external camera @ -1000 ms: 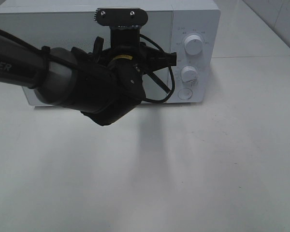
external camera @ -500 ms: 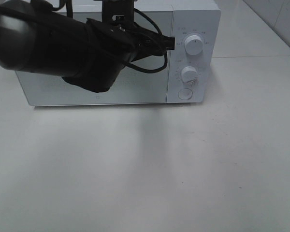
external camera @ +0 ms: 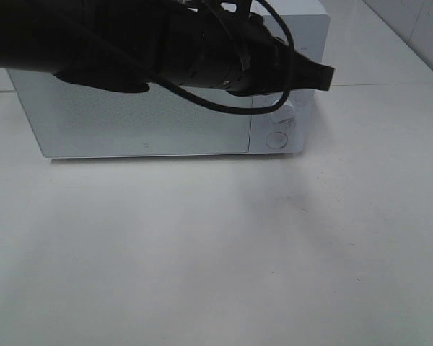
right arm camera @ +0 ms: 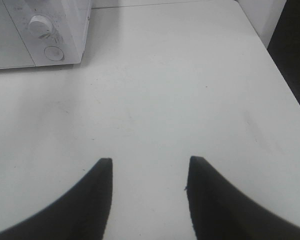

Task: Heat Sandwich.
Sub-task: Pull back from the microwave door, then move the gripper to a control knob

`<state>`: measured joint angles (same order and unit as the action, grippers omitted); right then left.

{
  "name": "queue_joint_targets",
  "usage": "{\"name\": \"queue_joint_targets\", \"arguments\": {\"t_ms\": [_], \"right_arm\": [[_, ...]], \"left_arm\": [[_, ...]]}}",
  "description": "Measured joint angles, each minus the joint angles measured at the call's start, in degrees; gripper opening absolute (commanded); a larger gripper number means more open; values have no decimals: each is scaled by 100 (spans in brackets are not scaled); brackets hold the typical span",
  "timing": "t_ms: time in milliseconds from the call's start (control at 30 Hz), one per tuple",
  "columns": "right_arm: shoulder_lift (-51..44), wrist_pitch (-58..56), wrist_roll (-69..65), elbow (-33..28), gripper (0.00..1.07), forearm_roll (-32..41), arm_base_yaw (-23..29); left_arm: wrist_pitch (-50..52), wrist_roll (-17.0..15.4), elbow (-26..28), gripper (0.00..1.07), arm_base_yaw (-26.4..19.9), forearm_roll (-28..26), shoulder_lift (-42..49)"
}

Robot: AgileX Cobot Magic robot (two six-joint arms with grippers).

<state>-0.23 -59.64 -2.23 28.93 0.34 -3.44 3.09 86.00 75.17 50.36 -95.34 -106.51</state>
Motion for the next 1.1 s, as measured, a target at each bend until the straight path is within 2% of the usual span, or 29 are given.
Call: {"name": "queue_joint_targets", "arguments": {"t_ms": [33,100,167,200,233,267,300,333,367,400,433,467,500,567,600,633,733,767,800,833,867,900,933,967,1033,1067,1100], "right_arm": [[0,0,0,0,47,0,0],[0,0,0,0,47,0,0],[0,0,0,0,47,0,0],[0,0,0,0,47,0,0],[0,0,0,0,47,0,0],[0,0,0,0,47,0,0],[0,0,0,0,47,0,0],[0,0,0,0,47,0,0],[0,0,0,0,47,0,0],[0,0,0,0,47,0,0],[0,0,0,0,47,0,0],[0,0,0,0,47,0,0],[0,0,0,0,47,0,0],[0,0,0,0,47,0,0],[0,0,0,0,47,0,0],[0,0,0,0,47,0,0],[0,0,0,0,47,0,0],[0,0,0,0,47,0,0],[0,0,0,0,47,0,0],[0,0,0,0,47,0,0],[0,0,0,0,47,0,0],[0,0,0,0,47,0,0],[0,0,0,0,47,0,0],[0,0,0,0,47,0,0],[0,0,0,0,47,0,0],[0,0,0,0,47,0,0],[0,0,0,0,47,0,0]], "left_arm": [[-573,34,6,0,0,246,11],[-848,34,6,0,-11,418,11],[-1536,-97,6,0,-57,922,11],[-2280,-550,6,0,-138,1639,11],[-2578,-825,6,0,-172,2040,23],[-2578,-825,6,0,-172,2040,23],[-2807,-1215,6,0,-223,2464,34],[-3065,-2108,6,0,-332,3277,52],[-3151,-2555,6,0,-384,3747,63],[-3151,-2555,6,0,-384,3747,63],[-3226,-2905,6,0,-424,4125,69],[-3398,-3696,6,0,-476,4990,120],[-3501,-4108,6,0,-481,5546,155],[-3759,-4853,6,0,-481,6285,258],[-3759,-4853,6,0,-481,6285,258],[-4028,-5414,6,2,-476,6910,372],[-4440,-6159,6,17,-476,7723,550],[-4440,-6159,6,17,-476,7723,550],[-4756,-6578,6,23,-476,8210,653],[-4910,-6790,6,38,-476,8417,688],[-5082,-7019,6,48,-476,8612,722],[-5082,-7019,6,48,-476,8612,722],[-5220,-7151,6,57,-476,8749,739],[-5500,-7408,6,73,-476,9030,785],[-5787,-7660,6,82,-476,9293,842],[-5787,-7660,6,82,-476,9293,842],[-6085,-7872,6,83,-476,9534,905]]}}
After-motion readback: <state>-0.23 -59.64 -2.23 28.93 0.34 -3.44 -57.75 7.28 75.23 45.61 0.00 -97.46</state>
